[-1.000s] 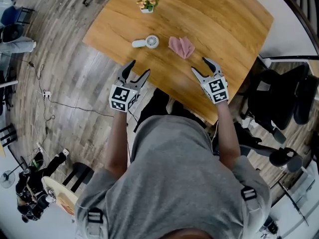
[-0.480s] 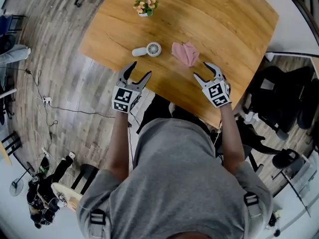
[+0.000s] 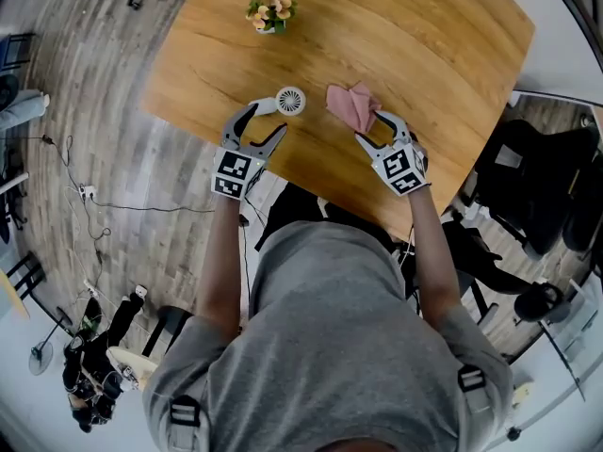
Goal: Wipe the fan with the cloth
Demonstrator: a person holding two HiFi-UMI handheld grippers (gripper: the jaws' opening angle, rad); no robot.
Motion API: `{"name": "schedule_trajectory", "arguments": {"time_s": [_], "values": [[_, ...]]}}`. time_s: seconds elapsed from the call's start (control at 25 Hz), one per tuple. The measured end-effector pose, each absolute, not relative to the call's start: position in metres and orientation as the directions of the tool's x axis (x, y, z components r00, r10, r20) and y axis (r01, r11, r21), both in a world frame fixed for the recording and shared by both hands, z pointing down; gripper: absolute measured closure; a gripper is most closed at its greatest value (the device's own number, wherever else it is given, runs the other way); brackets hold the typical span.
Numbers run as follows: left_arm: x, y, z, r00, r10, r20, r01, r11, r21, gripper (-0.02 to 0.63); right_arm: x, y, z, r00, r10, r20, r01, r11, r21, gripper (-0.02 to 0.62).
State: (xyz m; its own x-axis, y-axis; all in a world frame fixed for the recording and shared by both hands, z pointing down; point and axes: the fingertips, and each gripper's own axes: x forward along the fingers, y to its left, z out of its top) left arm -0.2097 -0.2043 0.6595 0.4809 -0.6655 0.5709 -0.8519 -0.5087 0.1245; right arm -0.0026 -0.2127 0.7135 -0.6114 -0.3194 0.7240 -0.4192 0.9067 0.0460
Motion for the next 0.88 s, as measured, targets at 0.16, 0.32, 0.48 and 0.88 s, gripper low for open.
{"name": "schedule_trajectory", "arguments": {"time_s": [0.16,0.32,0.48,0.88], "values": [[-0.204,-0.217,0.677,0.512,-0.594,0.62,-0.795,-0.601,0.082,0.27,-0.008,-0.223,0.725,-0.593,-0.315,0.741,-0.427,0.903,0.042,0.327],[-0.194,-0.223,0.692,0.531,-0.51,0.677,-0.714,-0.7,0.033,0.25,-0.01,-0.228,0.737,-0.579,-0.303,0.757,-0.43,0.902,0.032,0.328],[-0.184,-0.23,0.706,0.551,-0.442,0.708,-0.651,-0.758,0.033,0.238,-0.011,-0.232,0.754,-0.568,-0.281,0.774,-0.434,0.901,0.009,0.334],[-0.177,-0.237,0.736,0.55,-0.331,0.767,-0.533,-0.846,0.017,0.213,-0.016,-0.242,0.778,-0.575,-0.236,0.783,-0.467,0.881,-0.077,0.342]]}}
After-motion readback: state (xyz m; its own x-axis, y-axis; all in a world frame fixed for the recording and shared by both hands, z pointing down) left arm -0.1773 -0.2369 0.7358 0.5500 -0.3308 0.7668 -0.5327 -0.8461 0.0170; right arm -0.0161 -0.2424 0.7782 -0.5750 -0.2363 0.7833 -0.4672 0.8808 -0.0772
